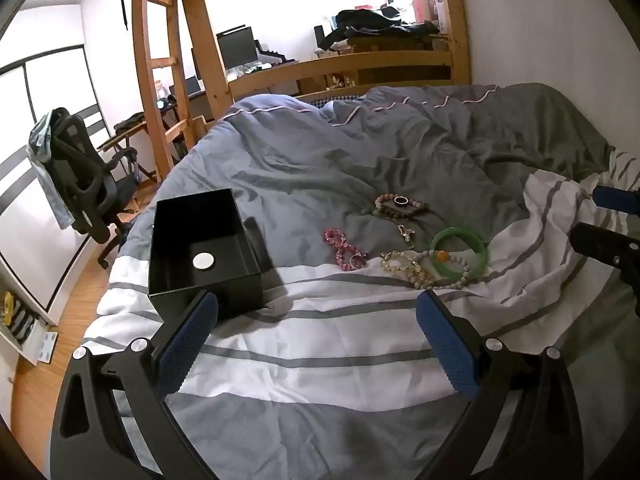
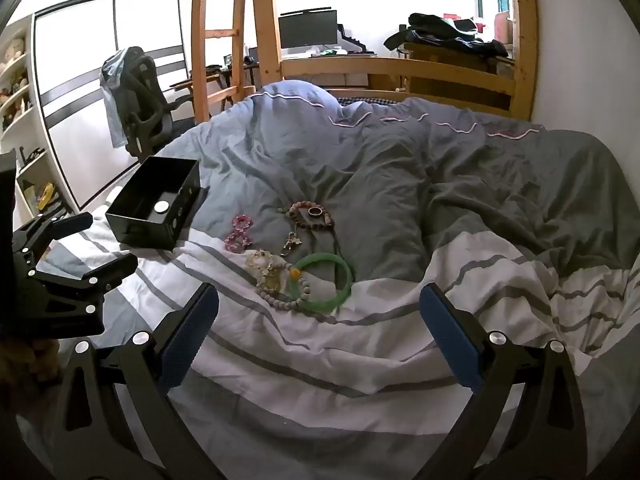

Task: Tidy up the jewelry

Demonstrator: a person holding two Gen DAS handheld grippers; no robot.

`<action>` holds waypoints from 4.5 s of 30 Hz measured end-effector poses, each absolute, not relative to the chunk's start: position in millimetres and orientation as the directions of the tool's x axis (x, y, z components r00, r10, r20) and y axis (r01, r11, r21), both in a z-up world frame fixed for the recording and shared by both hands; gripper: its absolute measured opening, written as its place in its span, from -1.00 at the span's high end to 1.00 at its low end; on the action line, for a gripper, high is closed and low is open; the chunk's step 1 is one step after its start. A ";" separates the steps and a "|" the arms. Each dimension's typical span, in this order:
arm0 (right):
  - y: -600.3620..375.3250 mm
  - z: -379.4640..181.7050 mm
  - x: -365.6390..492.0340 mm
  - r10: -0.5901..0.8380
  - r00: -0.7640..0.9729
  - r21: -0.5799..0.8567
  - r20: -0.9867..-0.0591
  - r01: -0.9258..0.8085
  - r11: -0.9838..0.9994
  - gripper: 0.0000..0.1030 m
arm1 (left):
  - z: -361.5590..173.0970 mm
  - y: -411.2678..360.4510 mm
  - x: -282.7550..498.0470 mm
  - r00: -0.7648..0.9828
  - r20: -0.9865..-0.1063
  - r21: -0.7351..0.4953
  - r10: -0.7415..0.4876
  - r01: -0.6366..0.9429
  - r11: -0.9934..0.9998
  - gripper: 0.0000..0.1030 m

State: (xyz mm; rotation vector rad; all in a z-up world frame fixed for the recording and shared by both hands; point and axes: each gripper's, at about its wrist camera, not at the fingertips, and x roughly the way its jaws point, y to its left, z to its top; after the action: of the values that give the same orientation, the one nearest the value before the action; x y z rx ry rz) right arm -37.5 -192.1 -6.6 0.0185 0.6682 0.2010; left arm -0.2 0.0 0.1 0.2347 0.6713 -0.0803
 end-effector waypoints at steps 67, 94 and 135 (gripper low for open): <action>-188.3 -10.3 -36.6 0.181 0.759 0.069 -0.625 -0.178 0.982 -0.93 | -0.7 -1.7 0.2 0.779 -0.626 0.218 0.025 0.144 0.965 -0.91; -184.4 -18.3 -33.8 0.202 0.744 0.079 -0.637 -0.198 0.977 -0.93 | -2.9 6.3 10.4 0.753 -0.657 0.158 -0.032 0.180 0.971 -0.91; -177.3 -64.0 73.9 0.346 0.630 0.267 -0.695 -0.220 0.938 0.82 | -70.7 -16.0 140.1 0.568 -0.802 -0.065 -0.185 0.224 0.972 0.95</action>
State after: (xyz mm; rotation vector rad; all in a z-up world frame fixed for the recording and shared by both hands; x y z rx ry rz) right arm 73.9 -177.3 -64.0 0.1621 0.8281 0.3257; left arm 140.1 -16.0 -70.7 0.0456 0.9360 -0.2400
